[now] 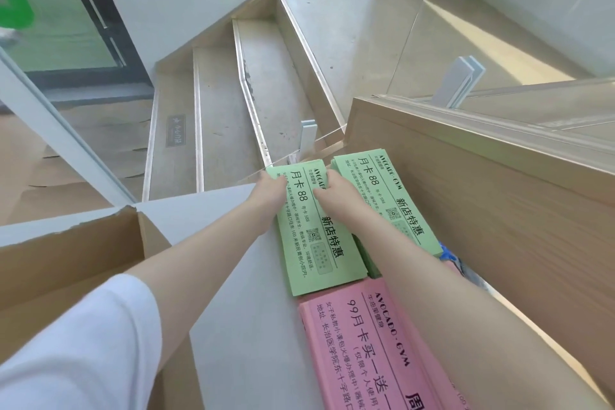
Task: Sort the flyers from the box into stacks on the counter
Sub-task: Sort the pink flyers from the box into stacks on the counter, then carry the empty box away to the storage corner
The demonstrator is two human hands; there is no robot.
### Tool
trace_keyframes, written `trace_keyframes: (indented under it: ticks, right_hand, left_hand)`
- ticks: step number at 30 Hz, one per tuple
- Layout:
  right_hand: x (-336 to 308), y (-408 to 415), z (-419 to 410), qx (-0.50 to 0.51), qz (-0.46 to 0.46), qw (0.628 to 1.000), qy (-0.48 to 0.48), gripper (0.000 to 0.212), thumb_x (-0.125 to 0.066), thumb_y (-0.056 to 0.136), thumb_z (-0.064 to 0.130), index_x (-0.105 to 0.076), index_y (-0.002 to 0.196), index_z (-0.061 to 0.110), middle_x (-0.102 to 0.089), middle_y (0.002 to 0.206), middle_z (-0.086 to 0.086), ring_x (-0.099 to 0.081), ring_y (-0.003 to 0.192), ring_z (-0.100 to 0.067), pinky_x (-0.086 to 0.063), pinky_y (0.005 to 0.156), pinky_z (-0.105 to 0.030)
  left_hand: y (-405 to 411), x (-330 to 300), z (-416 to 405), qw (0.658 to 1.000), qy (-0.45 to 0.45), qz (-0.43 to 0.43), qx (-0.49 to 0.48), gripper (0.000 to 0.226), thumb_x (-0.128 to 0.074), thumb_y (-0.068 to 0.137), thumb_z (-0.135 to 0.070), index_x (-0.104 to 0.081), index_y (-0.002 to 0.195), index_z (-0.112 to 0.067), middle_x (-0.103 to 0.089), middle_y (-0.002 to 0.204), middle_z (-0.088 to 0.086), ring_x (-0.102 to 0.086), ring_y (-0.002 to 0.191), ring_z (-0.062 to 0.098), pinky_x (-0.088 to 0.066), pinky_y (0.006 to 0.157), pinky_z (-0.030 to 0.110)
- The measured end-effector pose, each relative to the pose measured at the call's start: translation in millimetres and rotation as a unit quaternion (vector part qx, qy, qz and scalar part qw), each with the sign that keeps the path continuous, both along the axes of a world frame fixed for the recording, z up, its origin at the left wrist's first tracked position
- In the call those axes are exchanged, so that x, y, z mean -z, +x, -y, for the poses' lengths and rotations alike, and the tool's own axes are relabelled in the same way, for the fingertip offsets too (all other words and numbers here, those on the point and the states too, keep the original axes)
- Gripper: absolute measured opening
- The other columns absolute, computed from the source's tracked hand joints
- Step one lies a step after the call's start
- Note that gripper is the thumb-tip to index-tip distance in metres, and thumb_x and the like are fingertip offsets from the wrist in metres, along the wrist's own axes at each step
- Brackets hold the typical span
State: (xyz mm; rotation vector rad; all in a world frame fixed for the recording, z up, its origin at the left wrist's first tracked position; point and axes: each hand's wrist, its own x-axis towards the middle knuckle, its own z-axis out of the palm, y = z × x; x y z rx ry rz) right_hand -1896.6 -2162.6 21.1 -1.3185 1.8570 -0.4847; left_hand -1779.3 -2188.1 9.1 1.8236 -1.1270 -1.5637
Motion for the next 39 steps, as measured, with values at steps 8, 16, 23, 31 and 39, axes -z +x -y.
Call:
trace_keyframes:
  ticks: [8, 16, 23, 31, 39]
  right_hand:
    - [-46, -5, -59, -0.027, -0.024, 0.995, -0.09, 0.043, -0.046, 0.095, 0.021, -0.038, 0.137, 0.013, -0.044, 0.141, -0.002, -0.042, 0.126, -0.017, -0.034, 0.096, -0.028]
    - [-48, 46, -128, -0.142, 0.07, 0.979, -0.128, 0.023, -0.048, 0.092, 0.015, -0.062, 0.11, 0.015, -0.064, 0.112, 0.002, -0.056, 0.098, -0.011, -0.046, 0.091, -0.031]
    - [-32, 122, -155, -0.183, 0.119, 0.968, -0.127, 0.03, -0.049, 0.092, 0.027, -0.05, 0.121, 0.018, -0.059, 0.105, 0.003, -0.059, 0.1, -0.018, -0.047, 0.08, -0.03]
    - [-17, 176, -184, -0.122, -0.096, 0.974, -0.167, 0.026, -0.05, 0.088, 0.032, -0.056, 0.103, 0.011, -0.062, 0.093, -0.003, -0.055, 0.081, -0.023, -0.042, 0.066, -0.032]
    - [-22, 210, -201, 0.005, -0.191, 0.97, -0.151, 0.009, -0.046, 0.087, 0.016, -0.052, 0.082, 0.011, -0.055, 0.085, -0.008, -0.051, 0.079, -0.029, -0.036, 0.064, -0.031]
  left_hand:
    - [14, -48, -29, 0.995, -0.083, 0.025, 0.049, 0.049, -0.038, 0.098, -0.022, -0.023, 0.143, -0.011, -0.042, 0.126, 0.003, -0.038, 0.105, 0.019, -0.03, 0.077, 0.024]
    - [70, -83, -141, 0.963, -0.253, 0.049, 0.076, 0.032, -0.048, 0.093, -0.016, -0.051, 0.125, -0.019, -0.057, 0.12, -0.008, -0.051, 0.112, 0.006, -0.035, 0.089, 0.019]
    - [178, -77, -240, 0.918, -0.343, 0.193, -0.056, 0.029, -0.049, 0.093, -0.012, -0.056, 0.12, -0.016, -0.062, 0.11, -0.007, -0.054, 0.104, 0.002, -0.036, 0.082, 0.002]
    - [334, -66, -282, 0.808, -0.341, 0.481, -0.019, 0.035, -0.05, 0.091, -0.011, -0.051, 0.125, -0.007, -0.051, 0.127, 0.01, -0.049, 0.113, 0.029, -0.04, 0.093, 0.037]
    - [394, -46, -292, 0.868, -0.162, 0.468, -0.047, 0.034, -0.053, 0.088, -0.039, -0.05, 0.103, -0.008, -0.059, 0.094, 0.011, -0.054, 0.083, 0.029, -0.042, 0.063, 0.033]
